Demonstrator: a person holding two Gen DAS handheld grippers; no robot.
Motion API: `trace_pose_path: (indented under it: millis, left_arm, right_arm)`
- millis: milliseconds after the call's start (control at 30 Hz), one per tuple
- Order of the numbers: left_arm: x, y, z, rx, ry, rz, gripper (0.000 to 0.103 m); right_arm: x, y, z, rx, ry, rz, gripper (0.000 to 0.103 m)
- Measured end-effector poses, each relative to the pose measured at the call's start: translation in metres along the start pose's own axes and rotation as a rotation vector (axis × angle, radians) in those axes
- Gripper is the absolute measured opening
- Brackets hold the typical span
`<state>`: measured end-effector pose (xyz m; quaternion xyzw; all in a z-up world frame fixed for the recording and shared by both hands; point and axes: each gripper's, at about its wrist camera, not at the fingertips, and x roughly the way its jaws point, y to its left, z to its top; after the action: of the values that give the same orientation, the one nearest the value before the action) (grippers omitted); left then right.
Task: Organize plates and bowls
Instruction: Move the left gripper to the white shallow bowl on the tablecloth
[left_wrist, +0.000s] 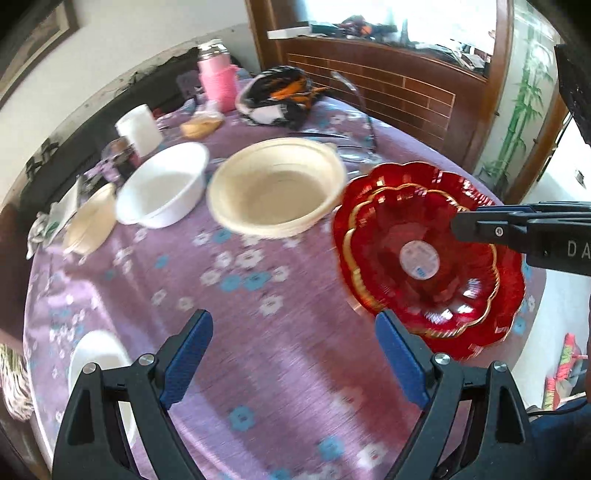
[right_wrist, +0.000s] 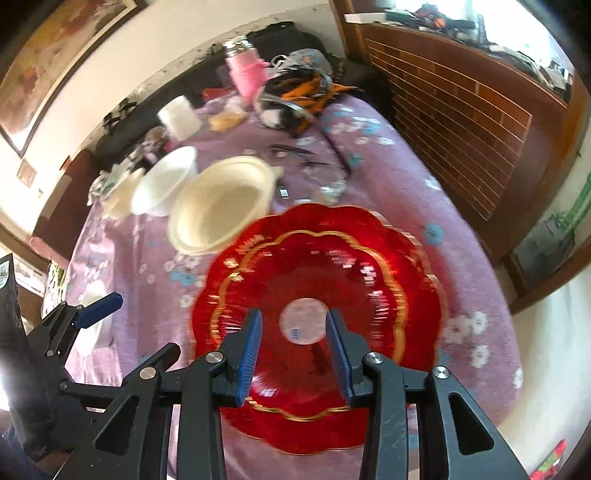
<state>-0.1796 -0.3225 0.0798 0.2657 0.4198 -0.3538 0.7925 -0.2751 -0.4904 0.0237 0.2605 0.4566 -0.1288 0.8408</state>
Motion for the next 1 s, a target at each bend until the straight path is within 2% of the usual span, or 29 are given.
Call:
trace_pose_path:
  millis: [333,533,800,1000]
  left_arm:
    - [-0.041,0.066,-0.041,-0.076,-0.051,0.054,0.089]
    - [-0.067,0.122,-0.067,-0.190,-0.090,0.091,0.089]
    - [-0.072,0.201,-0.106,-0.383,-0.056,0.124,0.089]
    - [-0.066,0.237,-0.130,-0.455,-0.019,0.115,0.089]
  right_arm:
    - [0.012,0.078,-0.014,-0.084,0.017,0.040,0.039]
    - [0.023,0.126,-0.024,-0.135,0.035,0.086,0.039]
    - [0.041,0.188,-0.031,-0.207,0.074,0.150,0.039]
    - [0.061,0.226,-0.034,-0.231,0.110,0.199,0.045]
